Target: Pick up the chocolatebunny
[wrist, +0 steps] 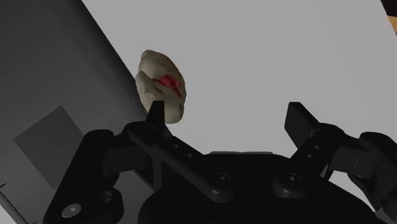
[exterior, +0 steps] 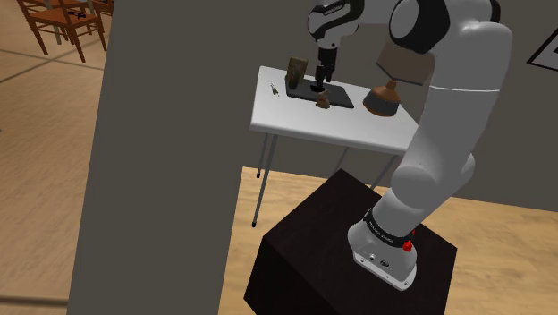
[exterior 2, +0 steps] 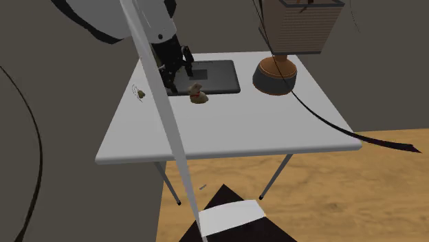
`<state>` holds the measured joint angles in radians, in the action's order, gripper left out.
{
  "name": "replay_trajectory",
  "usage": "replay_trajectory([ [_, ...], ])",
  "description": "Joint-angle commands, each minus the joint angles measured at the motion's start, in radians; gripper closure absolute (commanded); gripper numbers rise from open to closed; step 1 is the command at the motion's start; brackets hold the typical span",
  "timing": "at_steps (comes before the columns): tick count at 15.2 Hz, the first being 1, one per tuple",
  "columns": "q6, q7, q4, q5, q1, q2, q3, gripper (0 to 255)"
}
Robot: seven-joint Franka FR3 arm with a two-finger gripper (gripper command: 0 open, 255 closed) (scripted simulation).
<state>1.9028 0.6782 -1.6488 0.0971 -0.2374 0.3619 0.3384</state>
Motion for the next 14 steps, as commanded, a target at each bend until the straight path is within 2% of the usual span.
replay_trajectory([
  [1,-0.017,0.027,0.098,-0.017,-0.026,0.088,0.001,0],
  [4,-0.053,0.063,0.260,-0.039,-0.071,0.224,-0.001,0],
  [5,-0.059,0.067,0.283,-0.042,-0.078,0.241,-0.002,0],
  [14,0.023,0.056,0.230,-0.047,-0.079,0.273,-0.008,0],
])
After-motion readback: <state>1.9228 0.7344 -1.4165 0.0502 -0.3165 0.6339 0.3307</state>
